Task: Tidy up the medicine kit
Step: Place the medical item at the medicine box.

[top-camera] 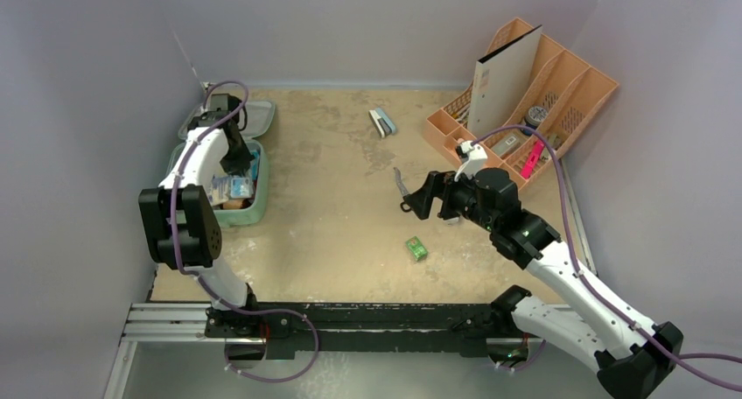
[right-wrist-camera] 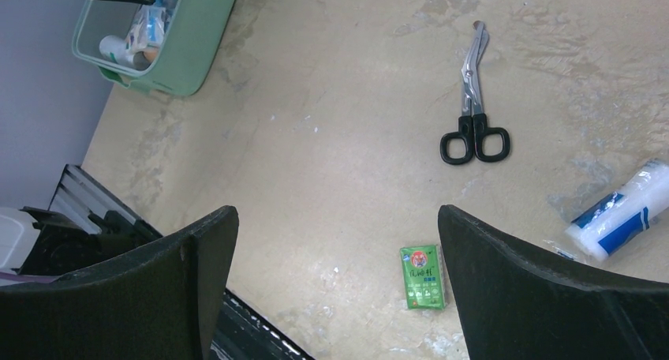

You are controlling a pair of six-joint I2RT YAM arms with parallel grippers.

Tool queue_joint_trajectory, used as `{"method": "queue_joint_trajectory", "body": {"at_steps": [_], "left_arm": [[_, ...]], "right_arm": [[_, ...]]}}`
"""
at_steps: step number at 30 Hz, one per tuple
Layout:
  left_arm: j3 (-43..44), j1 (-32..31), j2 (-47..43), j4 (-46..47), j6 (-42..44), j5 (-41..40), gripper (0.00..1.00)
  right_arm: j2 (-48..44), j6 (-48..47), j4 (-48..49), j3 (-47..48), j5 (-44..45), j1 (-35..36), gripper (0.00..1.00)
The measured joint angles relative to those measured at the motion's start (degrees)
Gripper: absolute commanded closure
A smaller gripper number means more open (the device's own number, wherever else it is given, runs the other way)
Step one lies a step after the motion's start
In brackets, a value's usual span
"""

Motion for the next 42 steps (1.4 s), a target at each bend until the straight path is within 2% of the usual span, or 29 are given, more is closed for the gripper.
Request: {"method": "queue_joint_trajectory", "body": {"at_steps": [6, 9, 21, 32, 37, 42], "left_arm": [[-0.22, 0.0, 1.14, 0.7, -0.02, 0.59, 0.81], [-0.22, 0.0, 1.44, 0.72, 0.0, 1.22, 0.77], [-0.22, 0.0, 1.66, 1.64, 0.31, 4.94, 0.78], [-0.2, 0.37, 5.62, 2.47, 1.09, 6.45, 0.78], [-0.2, 0.79, 5.53, 2.51, 1.09, 7.65, 0.76], [-0.11, 0.92, 2.14, 2.19, 2.01, 9.22, 0.55]], "right_arm": [[0.63, 0.0, 0.42, 0.0, -0.02, 0.0, 0.01], [0.63, 0.0, 0.5, 0.0, 0.0, 0.0, 0.01], [0.63, 0.02, 0.83, 0.0, 0.0, 0.0, 0.01], [0.55, 0.02, 0.81, 0.0, 0.0, 0.0, 0.01], [0.55, 0.02, 0.81, 0.0, 0.04, 0.0, 0.01], [0.61, 0.7, -0.02, 0.0, 0.39, 0.0, 0.01]]}}
